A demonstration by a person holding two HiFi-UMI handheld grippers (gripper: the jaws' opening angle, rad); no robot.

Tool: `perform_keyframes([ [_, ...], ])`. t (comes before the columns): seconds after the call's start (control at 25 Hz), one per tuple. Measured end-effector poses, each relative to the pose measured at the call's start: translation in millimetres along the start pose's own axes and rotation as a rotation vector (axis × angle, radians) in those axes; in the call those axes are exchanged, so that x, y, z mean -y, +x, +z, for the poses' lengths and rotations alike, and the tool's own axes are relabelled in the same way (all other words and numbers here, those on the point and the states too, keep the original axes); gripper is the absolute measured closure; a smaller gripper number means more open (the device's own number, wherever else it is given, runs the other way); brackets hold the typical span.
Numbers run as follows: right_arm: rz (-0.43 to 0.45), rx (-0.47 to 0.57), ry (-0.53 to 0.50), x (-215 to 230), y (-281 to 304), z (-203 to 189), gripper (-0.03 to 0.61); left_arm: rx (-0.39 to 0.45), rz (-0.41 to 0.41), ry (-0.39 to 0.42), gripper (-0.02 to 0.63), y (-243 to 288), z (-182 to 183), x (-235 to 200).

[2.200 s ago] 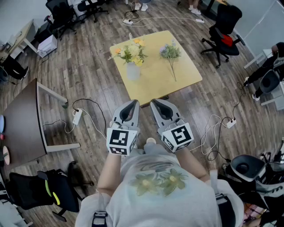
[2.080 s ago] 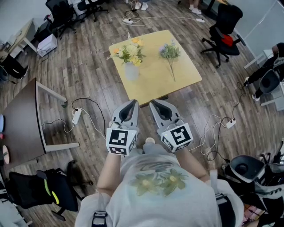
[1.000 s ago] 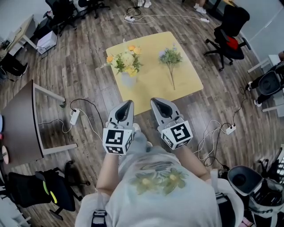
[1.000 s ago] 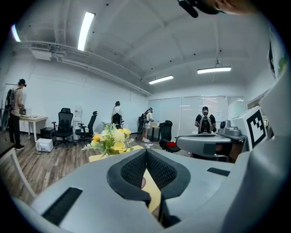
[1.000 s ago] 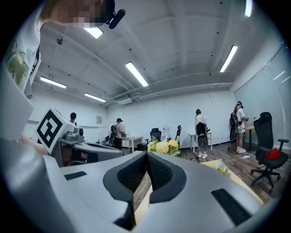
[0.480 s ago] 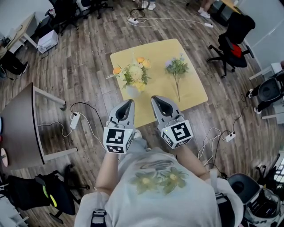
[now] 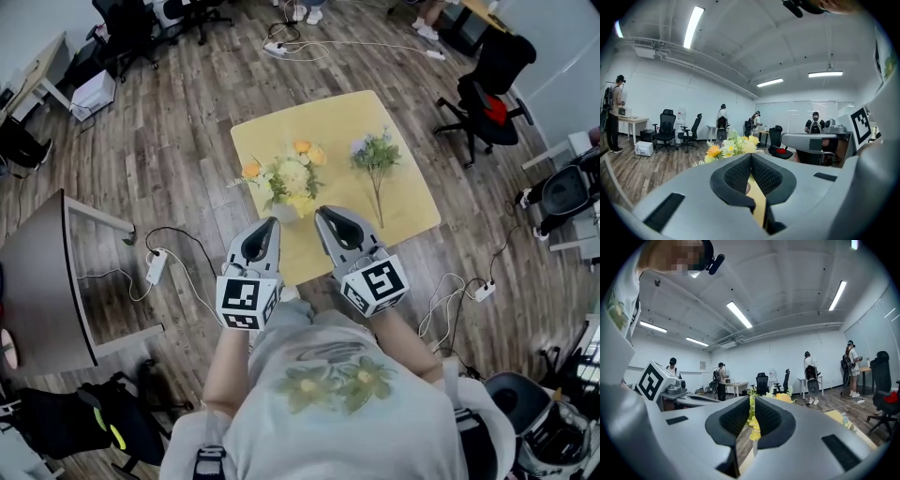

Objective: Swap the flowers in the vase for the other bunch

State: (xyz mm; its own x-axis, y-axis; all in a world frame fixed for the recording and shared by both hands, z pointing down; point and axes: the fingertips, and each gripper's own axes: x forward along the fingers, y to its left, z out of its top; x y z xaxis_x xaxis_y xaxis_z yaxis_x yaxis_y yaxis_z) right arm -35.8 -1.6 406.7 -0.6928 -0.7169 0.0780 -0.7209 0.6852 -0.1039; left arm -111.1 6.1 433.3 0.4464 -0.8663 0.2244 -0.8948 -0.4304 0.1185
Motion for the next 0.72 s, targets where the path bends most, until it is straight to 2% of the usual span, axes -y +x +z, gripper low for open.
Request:
perform_keyframes([
  [0.2, 0.024, -0.018, 0.010, 2.8, 20.9, -6.3, 0.528, -0.004, 0.004, -0.001, 0.597, 8.9, -4.8, -18.9],
  [0.28, 0.042, -0.034, 0.029, 2.3, 28.5, -10.2, 0.442, -0.012, 0.008, -0.001, 0.597, 10.2, -8.0, -23.4],
  [0.44, 0.052, -0.065, 0.016, 2.2, 41.2, -13.4, 0.358, -0.023, 0.028, -0.006, 0.597, 10.1, -9.5, -30.0],
  [0.72, 0.022, -0.104, -0.016, 22.0, 64.9, -17.2, 0.322, -0.030, 0.094, -0.015, 0.597, 16.6, -0.8, -44.2],
])
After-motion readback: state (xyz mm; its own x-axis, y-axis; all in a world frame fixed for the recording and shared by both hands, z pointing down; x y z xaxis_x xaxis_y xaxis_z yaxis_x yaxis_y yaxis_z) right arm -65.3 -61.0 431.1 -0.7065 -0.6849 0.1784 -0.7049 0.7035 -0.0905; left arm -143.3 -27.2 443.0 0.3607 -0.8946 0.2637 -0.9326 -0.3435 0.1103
